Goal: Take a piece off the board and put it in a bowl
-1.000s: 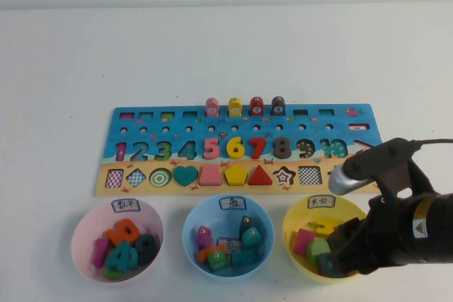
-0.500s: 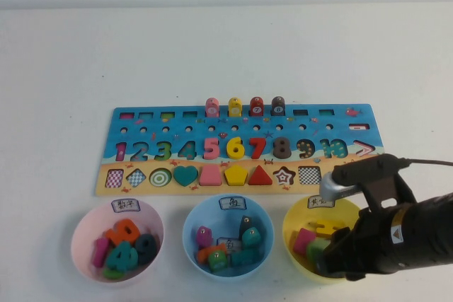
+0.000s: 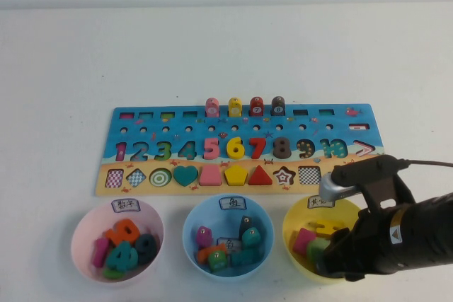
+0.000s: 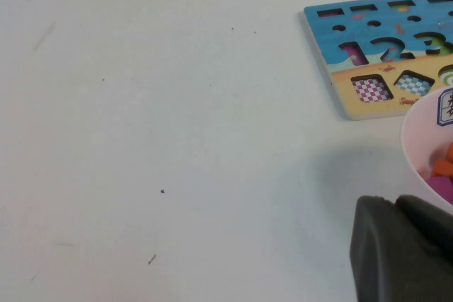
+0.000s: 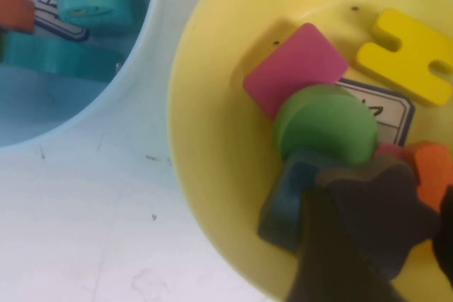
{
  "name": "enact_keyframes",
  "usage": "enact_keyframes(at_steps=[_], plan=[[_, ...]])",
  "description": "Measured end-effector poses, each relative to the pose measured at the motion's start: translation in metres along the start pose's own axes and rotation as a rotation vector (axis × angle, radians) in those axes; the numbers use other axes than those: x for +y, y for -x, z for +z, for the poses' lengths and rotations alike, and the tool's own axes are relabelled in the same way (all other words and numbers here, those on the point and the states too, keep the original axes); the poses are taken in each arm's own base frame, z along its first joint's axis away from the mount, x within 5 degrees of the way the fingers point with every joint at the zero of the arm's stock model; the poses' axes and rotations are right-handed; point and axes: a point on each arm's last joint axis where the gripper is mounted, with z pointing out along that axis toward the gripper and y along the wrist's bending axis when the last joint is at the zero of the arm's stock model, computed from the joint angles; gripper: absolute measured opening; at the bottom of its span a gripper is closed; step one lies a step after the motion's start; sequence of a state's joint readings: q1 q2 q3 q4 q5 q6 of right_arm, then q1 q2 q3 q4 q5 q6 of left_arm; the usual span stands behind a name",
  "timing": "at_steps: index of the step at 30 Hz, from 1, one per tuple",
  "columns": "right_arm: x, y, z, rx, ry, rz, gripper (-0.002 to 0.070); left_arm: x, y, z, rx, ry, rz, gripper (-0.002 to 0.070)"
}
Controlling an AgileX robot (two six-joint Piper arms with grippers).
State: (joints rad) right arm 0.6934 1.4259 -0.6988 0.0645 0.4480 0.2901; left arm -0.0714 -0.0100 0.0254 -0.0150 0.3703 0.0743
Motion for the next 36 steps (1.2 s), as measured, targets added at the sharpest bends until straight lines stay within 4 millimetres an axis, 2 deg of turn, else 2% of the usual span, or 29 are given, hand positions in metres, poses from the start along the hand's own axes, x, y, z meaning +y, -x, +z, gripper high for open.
enact_keyframes(at_steps=[6,14,18,23,25,30,36], plan=[[0.000,0.000,0.000,0.000,0.000,0.002,0.0347,0.000,0.000,0.000,0.000,0.000,0.000,-0.0005],[0.002,0.004,-0.011,-0.033,0.013,0.000,0.0359,0.000,0.000,0.000,0.000,0.000,0.000,-0.0005],[0.005,0.011,-0.029,-0.072,0.029,-0.002,0.0288,0.000,0.000,0.000,0.000,0.000,0.000,-0.0005],[0.006,0.012,-0.053,-0.122,0.046,-0.061,0.0064,0.000,0.000,0.000,0.000,0.000,0.000,-0.0005],[0.006,0.009,-0.064,-0.139,0.051,-0.092,0.0021,0.000,0.000,0.000,0.000,0.000,0.000,-0.0005],[0.002,-0.006,-0.101,-0.202,0.074,-0.115,-0.0010,0.000,0.000,0.000,0.000,0.000,0.000,-0.0005],[-0.011,-0.046,-0.134,-0.301,0.104,-0.145,-0.0015,0.000,0.000,0.000,0.000,0.000,0.000,-0.0005]])
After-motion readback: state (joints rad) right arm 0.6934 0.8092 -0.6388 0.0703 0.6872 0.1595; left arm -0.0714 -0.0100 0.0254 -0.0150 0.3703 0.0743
